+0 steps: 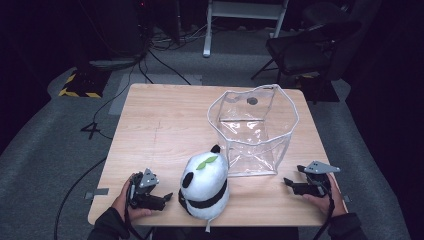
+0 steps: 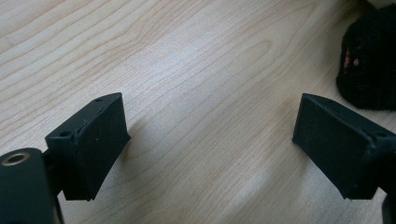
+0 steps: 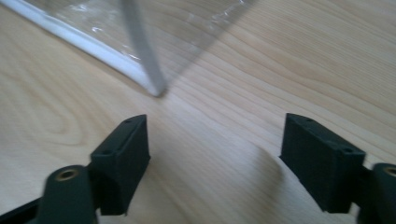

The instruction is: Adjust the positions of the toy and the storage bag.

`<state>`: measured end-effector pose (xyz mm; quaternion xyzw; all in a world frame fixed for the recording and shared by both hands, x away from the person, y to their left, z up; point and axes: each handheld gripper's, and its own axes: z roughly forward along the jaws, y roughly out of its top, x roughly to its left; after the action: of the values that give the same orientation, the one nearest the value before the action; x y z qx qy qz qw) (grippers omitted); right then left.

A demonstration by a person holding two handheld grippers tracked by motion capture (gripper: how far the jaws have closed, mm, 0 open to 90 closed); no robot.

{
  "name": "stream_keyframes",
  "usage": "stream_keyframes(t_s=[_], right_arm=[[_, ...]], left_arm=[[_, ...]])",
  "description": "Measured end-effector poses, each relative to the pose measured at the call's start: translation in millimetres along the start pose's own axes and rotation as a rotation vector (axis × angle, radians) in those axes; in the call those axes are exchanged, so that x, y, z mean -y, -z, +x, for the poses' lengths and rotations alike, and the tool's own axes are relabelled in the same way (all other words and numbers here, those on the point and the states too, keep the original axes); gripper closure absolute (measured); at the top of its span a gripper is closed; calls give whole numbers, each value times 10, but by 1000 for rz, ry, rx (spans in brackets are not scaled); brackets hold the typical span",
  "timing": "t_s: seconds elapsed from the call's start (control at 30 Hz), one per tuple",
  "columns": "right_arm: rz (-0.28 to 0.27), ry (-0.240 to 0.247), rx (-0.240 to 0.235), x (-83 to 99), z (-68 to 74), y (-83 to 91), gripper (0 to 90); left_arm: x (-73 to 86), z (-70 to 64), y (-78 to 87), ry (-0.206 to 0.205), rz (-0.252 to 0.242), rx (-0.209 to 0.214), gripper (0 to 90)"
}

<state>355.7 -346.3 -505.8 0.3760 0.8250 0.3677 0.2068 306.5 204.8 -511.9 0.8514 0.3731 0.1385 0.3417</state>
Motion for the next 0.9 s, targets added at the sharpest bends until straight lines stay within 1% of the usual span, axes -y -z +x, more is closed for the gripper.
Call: stream_keyframes(t_s=[0.03,0.07,0.1,0.17,0.2,0.23,0.27,0.3,0.33,0.37,0.4,0.43,0.47,0.5,0.57,0.67,0.77,0.8,0.9], right_arm=[[-5,8,-30,-27,38,23,244],[-21,24,-44,-64,93,50,243],[-21,24,-44,-64,93,50,243],[-43,62,-61,-140,216,90,243],[-55,88,-83,-201,330,101,243],[-55,88,-83,-201,330,101,243],[-56,105,-91,-226,385,97,243],[-52,126,-111,-270,482,76,245],[-52,126,-111,-270,482,76,245],[-51,154,-132,-311,596,49,246],[-51,154,-132,-311,596,49,246],[-55,178,-153,-340,703,18,249],[-55,178,-153,-340,703,18,249],[-59,186,-180,-356,794,-19,249],[-57,189,-213,-366,899,-83,248],[-52,225,-250,-401,1060,-166,246],[-58,241,-299,-428,1219,-227,246],[-52,251,-308,-436,1280,-246,245],[-33,286,-346,-457,1462,-309,241]], left_arm=[[0,0,0,0,0,0,103],[0,0,0,0,0,0,103],[0,0,0,0,0,0,103],[0,0,2,-2,0,-4,103],[0,-1,2,-2,0,-4,103],[0,-1,2,-2,0,-4,103],[1,-3,2,-1,0,-6,103],[7,-10,9,-2,1,-6,103],[7,-10,9,-2,1,-6,103],[18,-19,18,-12,1,4,103],[18,-19,18,-12,1,4,103],[24,-26,26,-12,4,5,103],[24,-26,26,-12,4,5,103],[26,-29,26,-11,2,5,103],[22,-22,24,-14,6,12,101],[20,-21,24,-14,8,12,96],[21,-21,25,-18,7,8,96],[23,-23,25,-14,7,10,96],[25,-22,27,-16,5,9,96]])
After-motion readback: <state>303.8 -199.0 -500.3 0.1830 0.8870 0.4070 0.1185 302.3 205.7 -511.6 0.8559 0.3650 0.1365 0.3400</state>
